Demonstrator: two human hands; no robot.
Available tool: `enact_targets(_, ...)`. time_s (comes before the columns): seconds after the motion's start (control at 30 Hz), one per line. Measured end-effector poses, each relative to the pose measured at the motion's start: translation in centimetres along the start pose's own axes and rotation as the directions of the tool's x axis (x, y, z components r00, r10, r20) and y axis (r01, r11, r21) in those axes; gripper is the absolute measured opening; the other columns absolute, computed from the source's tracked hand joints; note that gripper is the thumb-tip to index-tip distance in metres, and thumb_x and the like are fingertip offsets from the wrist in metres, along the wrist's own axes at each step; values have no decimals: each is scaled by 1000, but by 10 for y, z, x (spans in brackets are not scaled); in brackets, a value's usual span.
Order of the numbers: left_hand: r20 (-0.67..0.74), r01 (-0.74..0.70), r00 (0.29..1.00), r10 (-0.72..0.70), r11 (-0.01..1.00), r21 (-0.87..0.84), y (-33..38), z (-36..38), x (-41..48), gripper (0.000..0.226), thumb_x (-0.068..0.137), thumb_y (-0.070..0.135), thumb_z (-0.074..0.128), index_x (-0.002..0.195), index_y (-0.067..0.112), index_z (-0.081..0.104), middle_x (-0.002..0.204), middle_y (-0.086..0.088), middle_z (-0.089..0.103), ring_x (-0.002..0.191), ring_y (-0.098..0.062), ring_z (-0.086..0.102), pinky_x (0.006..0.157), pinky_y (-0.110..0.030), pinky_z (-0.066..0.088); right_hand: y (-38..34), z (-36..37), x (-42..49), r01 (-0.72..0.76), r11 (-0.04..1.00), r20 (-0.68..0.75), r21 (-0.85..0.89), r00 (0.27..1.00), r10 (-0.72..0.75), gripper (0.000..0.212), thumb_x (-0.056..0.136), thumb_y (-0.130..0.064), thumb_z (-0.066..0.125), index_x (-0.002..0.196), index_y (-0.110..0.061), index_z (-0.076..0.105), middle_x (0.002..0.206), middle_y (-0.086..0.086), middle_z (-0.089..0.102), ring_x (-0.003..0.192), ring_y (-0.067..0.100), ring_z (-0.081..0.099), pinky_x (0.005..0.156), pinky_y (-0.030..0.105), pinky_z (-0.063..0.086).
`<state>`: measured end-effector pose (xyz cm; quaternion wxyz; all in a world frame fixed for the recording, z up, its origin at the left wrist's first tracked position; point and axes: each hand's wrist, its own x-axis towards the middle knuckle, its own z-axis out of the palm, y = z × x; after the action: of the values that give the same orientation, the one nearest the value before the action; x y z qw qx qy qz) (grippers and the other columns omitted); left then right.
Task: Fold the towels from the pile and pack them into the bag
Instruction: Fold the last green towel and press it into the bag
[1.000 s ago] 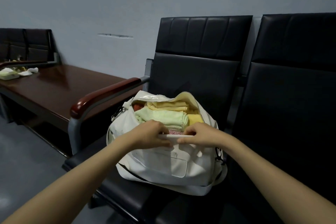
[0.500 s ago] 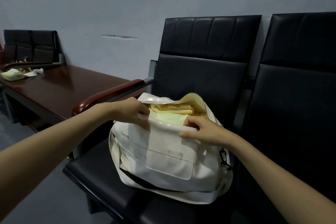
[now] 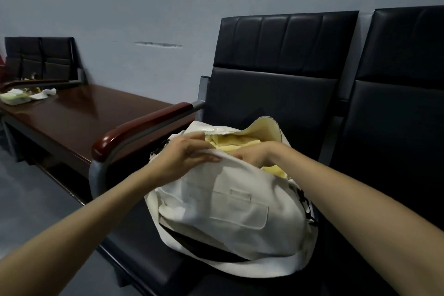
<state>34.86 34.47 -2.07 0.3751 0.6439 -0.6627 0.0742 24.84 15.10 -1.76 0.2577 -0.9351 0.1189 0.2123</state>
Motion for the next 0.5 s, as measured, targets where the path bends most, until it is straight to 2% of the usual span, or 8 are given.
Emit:
enact_targets(0.07, -104, 40, 994, -42, 999, -25, -1, -2, 18, 22, 81, 35, 71, 93, 18, 77, 74, 8, 47, 70, 2, 49, 62, -8, 35, 4, -1, 7, 67, 959, -224, 276, 975, -4, 10, 94, -9, 55, 101, -7, 62, 86, -1, 59, 76, 10, 56, 64, 11, 44)
enact_targets(0.1, -131, 111, 984, -120, 991, -79, -2, -1, 28, 18, 80, 32, 72, 93, 19, 76, 74, 7, 46, 70, 1, 48, 63, -11, 35, 9, -6, 7, 123, 902, -317, 415, 948, 17, 13, 85, -9, 63, 96, -1, 63, 76, 0, 57, 67, 9, 54, 61, 15, 45)
enact_targets(0.13, -121, 187, 973, -199, 977, -100, -6, 3, 36, 18, 79, 32, 73, 93, 21, 76, 76, 5, 47, 71, -1, 48, 63, -16, 37, 19, -11, 9, 145, 837, -361, 527, 930, 66, 28, 77, -14, 70, 100, 1, 64, 75, 4, 57, 67, 12, 56, 64, 20, 47)
enact_targets(0.2, -33, 300, 953, -301, 953, -35, -21, 12, 48, 22, 78, 36, 75, 93, 21, 77, 83, -2, 53, 74, -9, 51, 66, -27, 41, 25, -23, 0, 16, 825, -205, 565, 971, 121, 33, 79, -37, 72, 101, -12, 69, 89, 6, 67, 78, 16, 65, 74, 31, 53)
enact_targets(0.23, 5, 347, 938, -347, 938, -3, -30, 17, 50, 23, 76, 38, 76, 91, 21, 76, 86, -4, 55, 76, -11, 53, 67, -27, 41, 26, -25, -5, 12, 829, -163, 560, 982, 96, 34, 88, -50, 62, 96, -19, 71, 94, 3, 69, 84, 16, 66, 77, 31, 53)
enact_targets(0.3, 19, 398, 917, -399, 917, 16, -44, 24, 50, 18, 72, 42, 78, 82, 27, 74, 87, -3, 57, 78, -11, 55, 67, -23, 40, 29, -23, -16, 53, 831, -203, 554, 976, 74, 50, 92, -62, 45, 96, -20, 71, 97, 2, 69, 87, 14, 64, 79, 27, 50)
enact_targets(0.4, 0, 401, 916, -401, 916, 8, -53, 28, 58, 19, 72, 42, 79, 83, 27, 74, 79, 4, 52, 73, -9, 52, 64, -18, 38, 44, -15, -29, 94, 969, -367, 227, 930, -4, 30, 83, -51, 66, 84, -21, 64, 80, -9, 62, 75, 8, 59, 65, 19, 43)
enact_targets(0.5, 22, 428, 903, -429, 903, 46, -57, 27, 69, 22, 73, 43, 78, 82, 23, 71, 77, 8, 50, 72, -9, 50, 63, -19, 37, 61, -26, -40, 158, 963, -539, 218, 842, -16, 30, 70, -33, 83, 73, -15, 59, 68, -5, 57, 63, 8, 54, 58, 23, 42)
